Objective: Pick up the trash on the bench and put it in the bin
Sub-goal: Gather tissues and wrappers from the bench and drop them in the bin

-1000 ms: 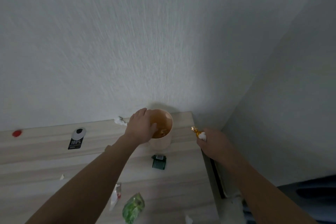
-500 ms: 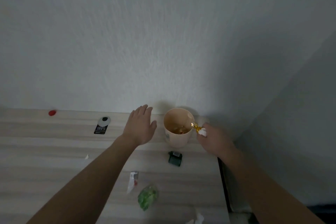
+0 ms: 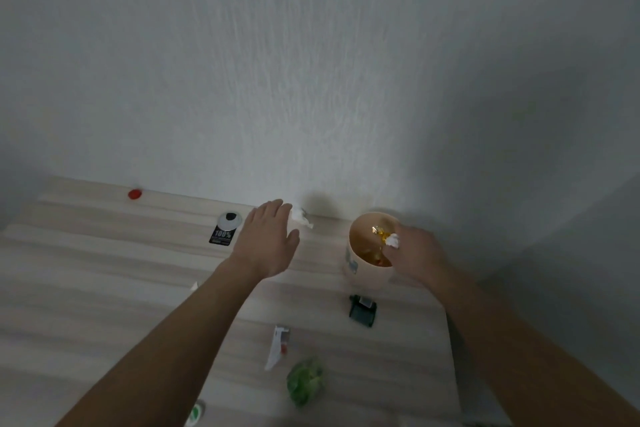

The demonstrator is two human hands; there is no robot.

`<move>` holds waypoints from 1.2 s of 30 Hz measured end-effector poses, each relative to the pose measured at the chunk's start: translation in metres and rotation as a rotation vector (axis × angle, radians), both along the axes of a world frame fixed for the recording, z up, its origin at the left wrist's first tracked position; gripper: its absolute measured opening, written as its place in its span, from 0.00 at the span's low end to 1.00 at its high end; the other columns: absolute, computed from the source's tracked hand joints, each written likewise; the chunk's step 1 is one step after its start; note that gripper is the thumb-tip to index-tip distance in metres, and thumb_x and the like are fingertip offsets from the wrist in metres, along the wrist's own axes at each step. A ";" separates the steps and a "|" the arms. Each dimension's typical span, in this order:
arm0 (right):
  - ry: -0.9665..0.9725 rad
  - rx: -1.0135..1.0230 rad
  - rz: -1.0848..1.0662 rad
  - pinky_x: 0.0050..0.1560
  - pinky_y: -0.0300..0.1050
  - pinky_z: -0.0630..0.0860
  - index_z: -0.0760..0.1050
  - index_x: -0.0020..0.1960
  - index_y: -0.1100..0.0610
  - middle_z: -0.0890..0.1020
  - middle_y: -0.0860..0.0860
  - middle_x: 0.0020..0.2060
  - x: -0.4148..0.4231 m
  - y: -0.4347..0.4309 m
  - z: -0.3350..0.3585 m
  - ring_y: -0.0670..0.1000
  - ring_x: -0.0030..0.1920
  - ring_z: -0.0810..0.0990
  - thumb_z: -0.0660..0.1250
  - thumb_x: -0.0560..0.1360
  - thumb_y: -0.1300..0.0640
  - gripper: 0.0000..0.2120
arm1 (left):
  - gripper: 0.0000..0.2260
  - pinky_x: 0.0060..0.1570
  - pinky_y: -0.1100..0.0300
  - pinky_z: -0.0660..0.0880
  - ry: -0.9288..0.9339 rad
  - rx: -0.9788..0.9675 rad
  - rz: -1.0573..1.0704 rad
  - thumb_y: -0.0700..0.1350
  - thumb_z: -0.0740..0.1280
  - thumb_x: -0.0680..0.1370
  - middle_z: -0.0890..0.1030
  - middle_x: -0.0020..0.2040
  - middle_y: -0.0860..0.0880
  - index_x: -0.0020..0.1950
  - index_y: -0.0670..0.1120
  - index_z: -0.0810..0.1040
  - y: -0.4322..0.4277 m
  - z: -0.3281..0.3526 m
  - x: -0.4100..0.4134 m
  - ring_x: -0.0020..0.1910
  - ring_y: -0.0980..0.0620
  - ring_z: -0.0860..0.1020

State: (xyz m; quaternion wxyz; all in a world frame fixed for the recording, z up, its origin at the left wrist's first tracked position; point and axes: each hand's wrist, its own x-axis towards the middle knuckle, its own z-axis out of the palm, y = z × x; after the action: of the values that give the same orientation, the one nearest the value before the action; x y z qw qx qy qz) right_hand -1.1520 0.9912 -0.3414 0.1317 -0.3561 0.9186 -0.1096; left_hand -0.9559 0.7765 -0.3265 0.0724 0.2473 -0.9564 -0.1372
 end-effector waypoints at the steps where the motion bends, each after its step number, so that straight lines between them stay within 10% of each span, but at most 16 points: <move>1: 0.010 0.005 0.000 0.39 0.44 0.68 0.69 0.46 0.50 0.69 0.44 0.32 -0.003 -0.005 -0.002 0.51 0.39 0.75 0.60 0.73 0.52 0.02 | 0.25 0.73 0.51 0.56 0.000 0.005 0.004 0.51 0.60 0.79 0.65 0.74 0.42 0.74 0.42 0.63 -0.003 -0.002 -0.001 0.74 0.44 0.60; 10: -0.034 0.034 -0.049 0.46 0.43 0.69 0.68 0.67 0.51 0.78 0.53 0.54 -0.025 -0.031 -0.030 0.53 0.50 0.77 0.66 0.72 0.52 0.24 | 0.26 0.73 0.52 0.57 -0.080 0.056 0.027 0.52 0.60 0.79 0.65 0.74 0.43 0.74 0.43 0.62 -0.027 -0.029 -0.018 0.74 0.45 0.61; 25: 0.054 -0.008 0.047 0.72 0.55 0.63 0.60 0.74 0.55 0.64 0.54 0.73 -0.029 -0.031 -0.034 0.56 0.73 0.60 0.63 0.74 0.44 0.33 | 0.25 0.72 0.51 0.57 -0.097 0.064 -0.012 0.51 0.60 0.79 0.64 0.74 0.43 0.74 0.42 0.62 -0.032 -0.040 -0.046 0.73 0.44 0.61; 36: 0.203 0.041 0.069 0.72 0.54 0.61 0.59 0.75 0.56 0.63 0.54 0.74 0.004 -0.023 0.004 0.55 0.74 0.59 0.57 0.77 0.45 0.29 | 0.26 0.72 0.50 0.59 -0.048 0.048 -0.022 0.51 0.61 0.78 0.66 0.72 0.41 0.73 0.41 0.64 -0.025 -0.016 -0.015 0.72 0.43 0.63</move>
State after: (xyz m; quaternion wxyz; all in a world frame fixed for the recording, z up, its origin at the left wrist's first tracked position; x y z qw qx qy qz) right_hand -1.1482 0.9678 -0.3371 0.0489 -0.3939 0.9165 -0.0495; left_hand -0.9712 0.7517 -0.3426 0.0421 0.2416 -0.9570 -0.1549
